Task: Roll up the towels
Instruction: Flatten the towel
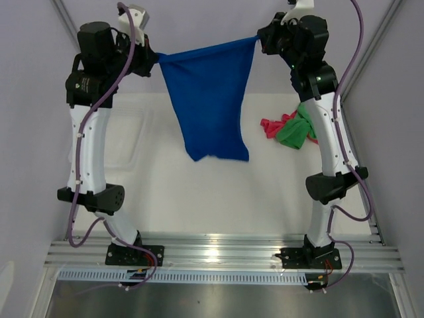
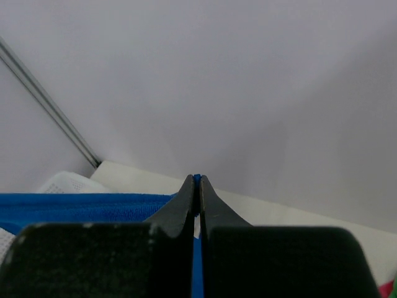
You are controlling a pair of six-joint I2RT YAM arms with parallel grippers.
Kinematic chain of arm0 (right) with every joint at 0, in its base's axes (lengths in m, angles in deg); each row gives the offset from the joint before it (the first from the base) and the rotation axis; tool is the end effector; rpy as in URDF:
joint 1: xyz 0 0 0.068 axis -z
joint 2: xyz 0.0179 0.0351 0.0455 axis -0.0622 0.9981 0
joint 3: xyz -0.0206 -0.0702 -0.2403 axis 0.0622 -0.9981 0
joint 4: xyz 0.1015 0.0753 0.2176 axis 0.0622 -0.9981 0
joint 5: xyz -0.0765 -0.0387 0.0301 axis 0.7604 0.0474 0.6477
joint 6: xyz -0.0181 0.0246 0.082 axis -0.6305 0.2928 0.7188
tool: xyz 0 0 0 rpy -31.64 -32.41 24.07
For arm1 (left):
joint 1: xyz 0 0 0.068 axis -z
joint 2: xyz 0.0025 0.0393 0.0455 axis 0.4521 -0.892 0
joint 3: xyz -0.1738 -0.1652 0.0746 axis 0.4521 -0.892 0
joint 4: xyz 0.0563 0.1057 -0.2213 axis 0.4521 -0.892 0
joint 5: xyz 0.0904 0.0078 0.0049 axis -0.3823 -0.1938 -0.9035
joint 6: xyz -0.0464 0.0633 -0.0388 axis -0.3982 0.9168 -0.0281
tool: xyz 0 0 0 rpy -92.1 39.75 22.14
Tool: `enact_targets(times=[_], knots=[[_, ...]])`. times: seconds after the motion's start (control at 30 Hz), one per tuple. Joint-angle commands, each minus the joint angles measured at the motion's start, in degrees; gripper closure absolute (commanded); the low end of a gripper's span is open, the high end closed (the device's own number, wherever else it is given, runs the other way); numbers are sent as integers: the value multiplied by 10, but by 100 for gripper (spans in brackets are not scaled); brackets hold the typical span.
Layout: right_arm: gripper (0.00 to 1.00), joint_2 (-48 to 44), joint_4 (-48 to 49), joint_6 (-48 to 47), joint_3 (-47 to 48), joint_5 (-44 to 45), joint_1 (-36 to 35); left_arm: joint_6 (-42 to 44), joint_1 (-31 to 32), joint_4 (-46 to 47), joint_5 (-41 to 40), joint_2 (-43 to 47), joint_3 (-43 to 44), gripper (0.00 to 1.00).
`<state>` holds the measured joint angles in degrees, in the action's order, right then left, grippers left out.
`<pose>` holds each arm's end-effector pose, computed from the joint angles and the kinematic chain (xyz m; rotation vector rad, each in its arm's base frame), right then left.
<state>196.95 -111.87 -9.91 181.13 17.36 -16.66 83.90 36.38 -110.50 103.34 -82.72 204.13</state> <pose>0.3993 0.1501 0.5236 -0.1871 1.5276 0.4241 0.3376 -0.0796 0.5128 0.4885 1.7544 -0.2862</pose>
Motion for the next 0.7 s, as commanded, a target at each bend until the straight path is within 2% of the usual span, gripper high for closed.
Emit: enact_targets(times=[0.0, 0.13, 0.23, 0.33, 0.37, 0.4, 0.47, 0.5, 0.57, 0.6, 0.67], knots=[[100, -51, 108, -15, 25, 59, 34, -1, -19, 83, -81, 59, 26, 99], [100, -50, 118, -39, 26, 55, 37, 13, -19, 101, -81, 58, 25, 99], [100, -52, 104, -63, 13, 48, 37, 33, -19, 103, -61, 56, -15, 99], [100, -92, 95, -73, -65, 32, 36, 43, -19, 105, -44, 71, -75, 99], [100, -112, 96, -74, -101, 27, 35, 45, -19, 104, -41, 86, -90, 99], [100, -135, 104, -73, -193, 28, 35, 48, -19, 101, -31, 96, -105, 99], [100, -215, 152, -74, -304, 28, 25, 55, -19, 98, -22, 118, -173, 100], [100, -243, 184, -74, -416, 31, 20, 62, -19, 95, -12, 148, -216, 100], [100, -320, 202, -75, -516, 44, -1, 69, -19, 95, -6, 183, -295, 99], [100, -344, 208, -71, -605, 61, -10, 75, -19, 88, -4, 221, -345, 99], [100, -410, 212, -49, -687, 74, -40, 84, -19, 68, 3, 256, -415, 99]])
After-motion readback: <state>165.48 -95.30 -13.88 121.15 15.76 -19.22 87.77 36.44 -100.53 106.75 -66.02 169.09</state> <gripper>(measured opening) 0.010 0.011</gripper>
